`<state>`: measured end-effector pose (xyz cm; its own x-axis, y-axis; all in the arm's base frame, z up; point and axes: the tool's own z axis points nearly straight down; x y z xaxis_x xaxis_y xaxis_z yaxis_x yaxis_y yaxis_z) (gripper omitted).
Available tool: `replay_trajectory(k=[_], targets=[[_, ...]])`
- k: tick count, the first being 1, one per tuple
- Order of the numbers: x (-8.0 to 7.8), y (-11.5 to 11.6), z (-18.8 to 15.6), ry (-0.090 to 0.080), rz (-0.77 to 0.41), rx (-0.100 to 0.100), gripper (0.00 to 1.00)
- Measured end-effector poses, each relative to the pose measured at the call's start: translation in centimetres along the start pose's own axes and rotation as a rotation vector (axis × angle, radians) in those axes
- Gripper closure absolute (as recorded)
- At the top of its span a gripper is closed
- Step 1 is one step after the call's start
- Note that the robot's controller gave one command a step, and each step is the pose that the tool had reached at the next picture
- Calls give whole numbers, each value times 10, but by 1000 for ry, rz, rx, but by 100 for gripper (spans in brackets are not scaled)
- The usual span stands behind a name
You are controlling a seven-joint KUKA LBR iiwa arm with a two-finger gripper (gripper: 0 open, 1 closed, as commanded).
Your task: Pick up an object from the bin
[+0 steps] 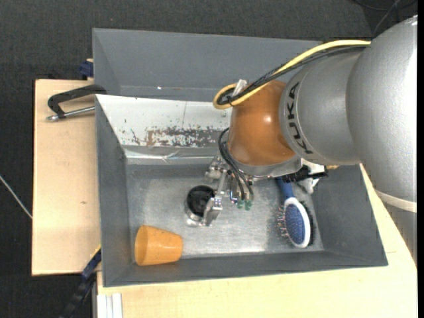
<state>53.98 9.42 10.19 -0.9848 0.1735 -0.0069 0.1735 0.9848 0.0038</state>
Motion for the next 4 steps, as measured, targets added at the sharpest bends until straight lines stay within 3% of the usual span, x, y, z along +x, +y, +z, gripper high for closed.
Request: replay_trajectory(k=[1, 2, 3, 4], targets=[[0, -13, 1, 6, 84, 2, 0], [-2, -7, 28, 7, 279, 2, 0], [-3, -6, 27, 5, 277, 2, 0], [-5, -6, 25, 0, 278, 0, 100]])
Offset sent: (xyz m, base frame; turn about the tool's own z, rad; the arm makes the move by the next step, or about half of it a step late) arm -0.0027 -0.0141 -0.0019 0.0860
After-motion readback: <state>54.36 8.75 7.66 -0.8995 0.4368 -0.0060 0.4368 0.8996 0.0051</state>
